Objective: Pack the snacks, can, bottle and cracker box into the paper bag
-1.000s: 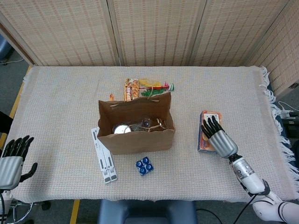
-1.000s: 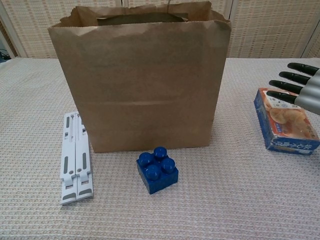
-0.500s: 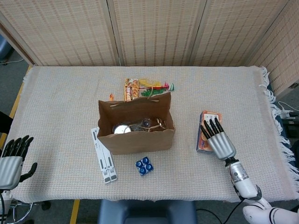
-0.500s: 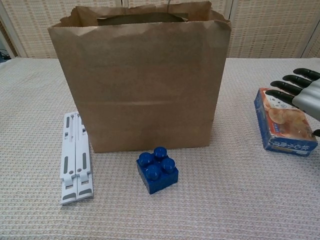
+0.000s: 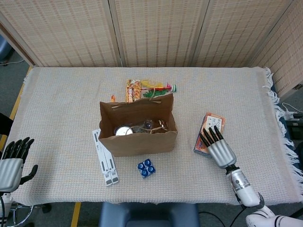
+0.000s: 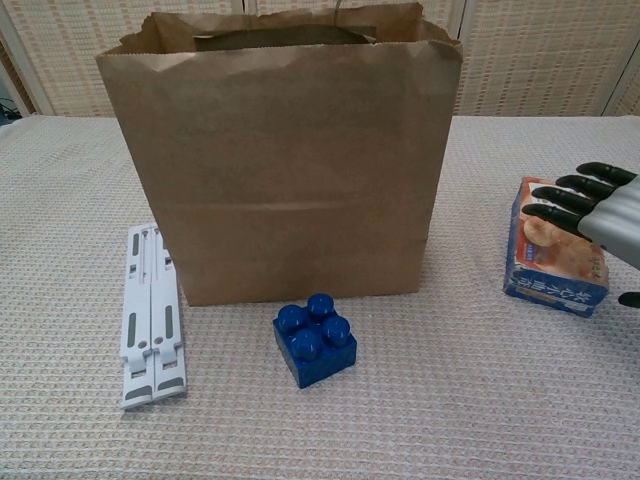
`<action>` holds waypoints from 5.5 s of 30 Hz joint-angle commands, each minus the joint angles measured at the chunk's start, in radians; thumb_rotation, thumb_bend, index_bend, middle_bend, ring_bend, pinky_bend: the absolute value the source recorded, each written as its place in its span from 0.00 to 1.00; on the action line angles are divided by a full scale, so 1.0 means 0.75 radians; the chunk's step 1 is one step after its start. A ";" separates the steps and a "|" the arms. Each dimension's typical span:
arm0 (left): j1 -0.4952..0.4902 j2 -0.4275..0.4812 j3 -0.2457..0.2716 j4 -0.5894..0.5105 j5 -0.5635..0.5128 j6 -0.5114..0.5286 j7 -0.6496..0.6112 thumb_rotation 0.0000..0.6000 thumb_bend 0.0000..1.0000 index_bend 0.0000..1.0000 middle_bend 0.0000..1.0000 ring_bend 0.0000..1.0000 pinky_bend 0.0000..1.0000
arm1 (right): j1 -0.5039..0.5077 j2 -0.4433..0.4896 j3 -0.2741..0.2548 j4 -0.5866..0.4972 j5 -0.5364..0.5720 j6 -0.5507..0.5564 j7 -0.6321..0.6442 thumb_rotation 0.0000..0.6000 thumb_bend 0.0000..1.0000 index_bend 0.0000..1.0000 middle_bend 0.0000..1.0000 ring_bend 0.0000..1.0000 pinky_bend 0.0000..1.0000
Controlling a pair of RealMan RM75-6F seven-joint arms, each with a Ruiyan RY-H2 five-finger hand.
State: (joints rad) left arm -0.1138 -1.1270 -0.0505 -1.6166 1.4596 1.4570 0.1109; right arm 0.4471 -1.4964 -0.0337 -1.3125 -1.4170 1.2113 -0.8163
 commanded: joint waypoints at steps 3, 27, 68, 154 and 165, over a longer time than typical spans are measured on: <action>0.000 0.000 0.000 0.001 0.000 0.000 0.000 1.00 0.38 0.02 0.00 0.00 0.00 | 0.006 -0.018 0.017 0.026 -0.005 -0.004 -0.029 1.00 0.00 0.00 0.00 0.00 0.00; -0.002 0.004 0.001 0.004 0.004 -0.004 -0.017 1.00 0.38 0.02 0.00 0.00 0.00 | 0.102 -0.066 0.173 -0.202 0.238 -0.173 -0.246 1.00 0.00 0.00 0.00 0.00 0.00; -0.002 0.002 0.002 0.006 0.006 -0.003 -0.016 1.00 0.38 0.02 0.00 0.00 0.00 | 0.401 0.057 0.143 -0.188 0.628 -0.404 -0.061 1.00 0.19 0.59 0.58 0.61 0.65; -0.001 0.000 0.002 0.008 0.006 0.001 -0.004 1.00 0.38 0.03 0.00 0.00 0.00 | 0.339 0.474 -0.085 -1.054 0.144 0.722 -0.299 1.00 0.05 0.00 0.00 0.00 0.00; 0.002 -0.010 -0.002 0.002 -0.001 0.011 0.027 1.00 0.38 0.02 0.00 0.00 0.00 | -0.142 0.417 -0.268 -0.562 0.029 0.811 0.406 1.00 0.05 0.00 0.00 0.00 0.00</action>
State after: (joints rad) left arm -0.1122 -1.1347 -0.0521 -1.6148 1.4585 1.4653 0.1313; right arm 0.4713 -1.1556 -0.1757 -1.8967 -1.3478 1.7677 -0.6316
